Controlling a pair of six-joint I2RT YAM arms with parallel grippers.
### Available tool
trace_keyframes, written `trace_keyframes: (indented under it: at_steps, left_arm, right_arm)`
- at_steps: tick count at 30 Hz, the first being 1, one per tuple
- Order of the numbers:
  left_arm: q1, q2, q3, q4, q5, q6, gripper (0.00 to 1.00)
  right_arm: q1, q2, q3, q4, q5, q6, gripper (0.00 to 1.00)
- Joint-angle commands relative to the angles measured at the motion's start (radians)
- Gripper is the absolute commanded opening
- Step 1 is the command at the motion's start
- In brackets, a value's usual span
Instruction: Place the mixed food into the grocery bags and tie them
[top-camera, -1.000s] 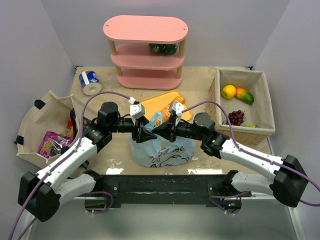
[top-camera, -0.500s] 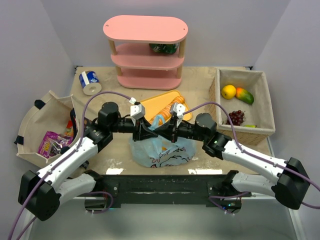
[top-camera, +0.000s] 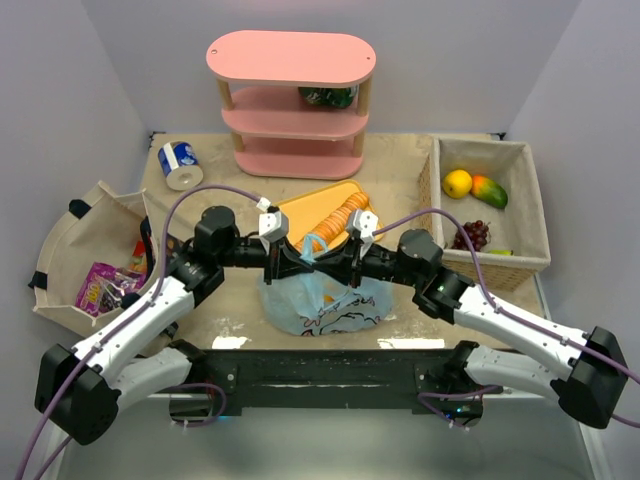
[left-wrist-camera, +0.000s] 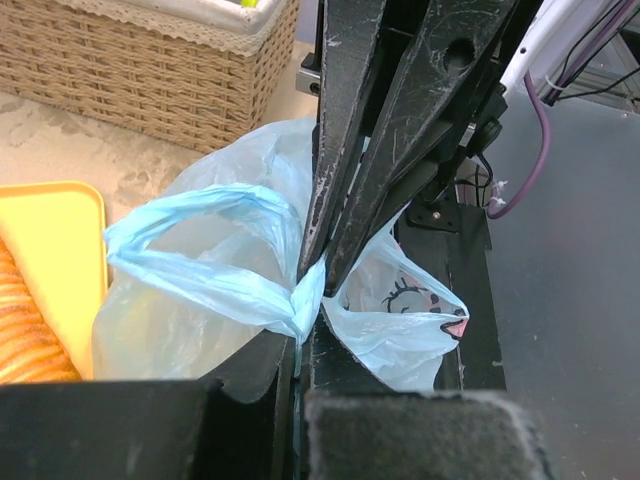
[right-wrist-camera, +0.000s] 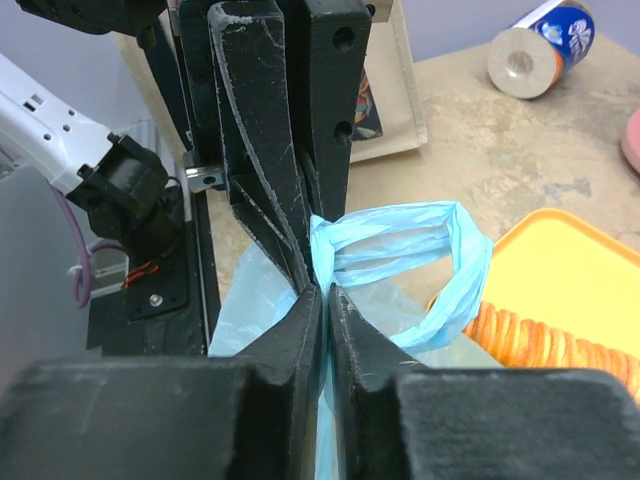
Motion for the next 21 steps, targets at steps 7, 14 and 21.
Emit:
trace_keyframes:
  at_steps: [7, 14, 21]
  left_arm:
    - [0.002, -0.030, -0.027, 0.051, 0.056, 0.016, 0.00]
    - [-0.002, -0.038, -0.041, 0.081, 0.080, 0.008, 0.00]
    - [-0.007, -0.044, -0.046, 0.088, 0.068, 0.011, 0.00]
  right_arm:
    - [-0.002, -0.072, 0.073, -0.082, 0.139, 0.174, 0.73]
    - [-0.002, -0.021, 0.228, -0.222, 0.331, 0.356, 0.90]
    - [0.030, 0.094, 0.213, -0.167, 0.386, 0.466, 0.99]
